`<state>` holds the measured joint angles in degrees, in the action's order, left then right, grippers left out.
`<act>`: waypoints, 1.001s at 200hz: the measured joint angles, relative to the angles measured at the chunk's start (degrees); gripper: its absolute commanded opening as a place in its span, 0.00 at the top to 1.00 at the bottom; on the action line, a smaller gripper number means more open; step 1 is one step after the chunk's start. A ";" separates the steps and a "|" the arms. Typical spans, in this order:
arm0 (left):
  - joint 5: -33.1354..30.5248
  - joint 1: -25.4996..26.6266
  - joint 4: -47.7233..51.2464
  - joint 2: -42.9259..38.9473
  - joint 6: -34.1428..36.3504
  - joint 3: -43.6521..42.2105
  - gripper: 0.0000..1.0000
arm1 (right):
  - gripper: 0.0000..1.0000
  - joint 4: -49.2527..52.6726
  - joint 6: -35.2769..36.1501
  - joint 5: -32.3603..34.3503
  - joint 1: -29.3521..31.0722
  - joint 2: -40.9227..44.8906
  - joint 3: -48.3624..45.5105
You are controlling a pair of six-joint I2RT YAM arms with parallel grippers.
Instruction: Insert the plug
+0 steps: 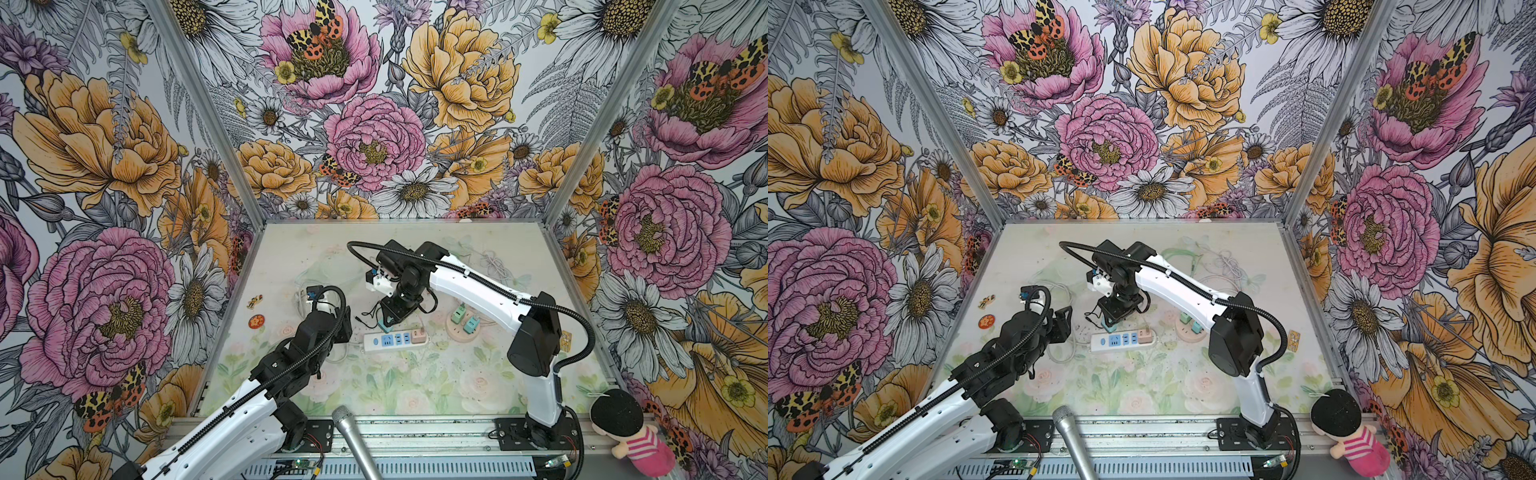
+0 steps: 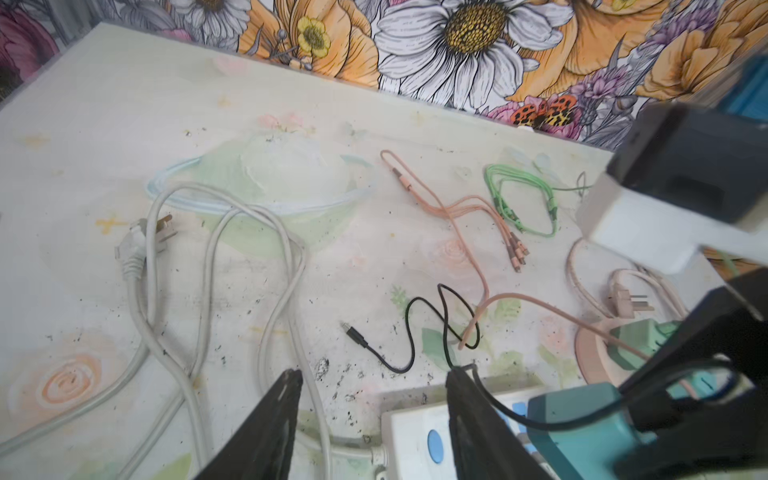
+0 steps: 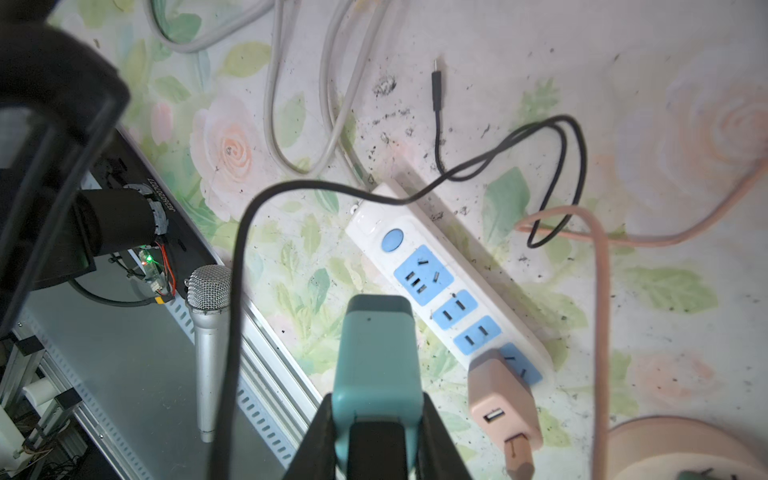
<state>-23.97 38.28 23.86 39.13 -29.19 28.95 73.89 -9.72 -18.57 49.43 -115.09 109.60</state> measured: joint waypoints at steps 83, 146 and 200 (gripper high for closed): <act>6.93 -7.63 0.33 1.64 -4.68 -1.92 0.41 | 1.00 -3.76 -11.80 8.02 0.39 4.44 -11.39; 8.81 -9.16 0.13 4.15 -5.01 -1.97 0.40 | 1.00 -7.69 -14.53 10.05 0.39 4.66 -14.56; 9.99 -10.97 -0.07 4.15 -5.01 -1.97 0.40 | 1.00 -10.14 -16.22 10.34 0.39 4.44 -15.96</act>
<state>-13.98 27.31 23.79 43.29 -34.20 26.98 63.75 -25.93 -8.23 49.82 -110.65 93.65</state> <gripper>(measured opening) 0.601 0.279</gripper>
